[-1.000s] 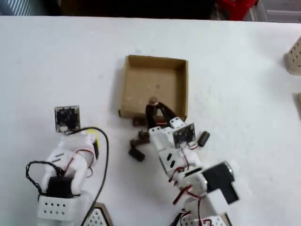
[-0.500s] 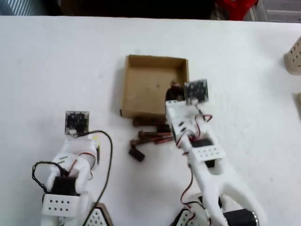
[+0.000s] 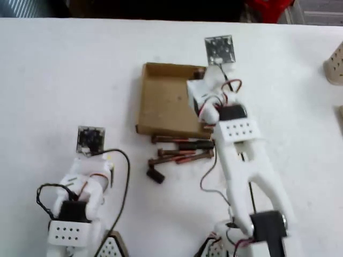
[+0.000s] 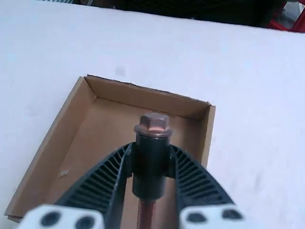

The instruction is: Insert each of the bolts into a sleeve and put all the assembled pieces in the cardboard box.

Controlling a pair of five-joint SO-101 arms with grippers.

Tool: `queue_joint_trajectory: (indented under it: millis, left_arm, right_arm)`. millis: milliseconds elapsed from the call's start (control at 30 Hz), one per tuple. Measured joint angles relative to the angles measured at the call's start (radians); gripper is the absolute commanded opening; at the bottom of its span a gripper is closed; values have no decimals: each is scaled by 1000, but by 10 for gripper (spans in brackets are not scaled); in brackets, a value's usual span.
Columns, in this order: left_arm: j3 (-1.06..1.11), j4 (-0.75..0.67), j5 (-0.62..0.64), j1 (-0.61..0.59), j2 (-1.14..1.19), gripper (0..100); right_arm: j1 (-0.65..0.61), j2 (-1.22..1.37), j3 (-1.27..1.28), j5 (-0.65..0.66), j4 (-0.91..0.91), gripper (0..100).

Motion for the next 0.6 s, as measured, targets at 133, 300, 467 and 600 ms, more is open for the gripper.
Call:
queue_joint_trajectory:
  millis: [133, 300, 467, 600]
  left_arm:
    - [0, 0, 0, 0, 0, 54]
    - [0, 0, 0, 0, 0, 54]
    - [0, 0, 0, 0, 0, 54]
    - [0, 0, 0, 0, 0, 54]
  right_arm:
    - [-2, 158, -184, 0, 140, 21]
    - [0, 358, -396, 0, 273, 22]
    - [0, 545, -597, 0, 374, 22]
    - [0, 684, -761, 46, 485, 22]
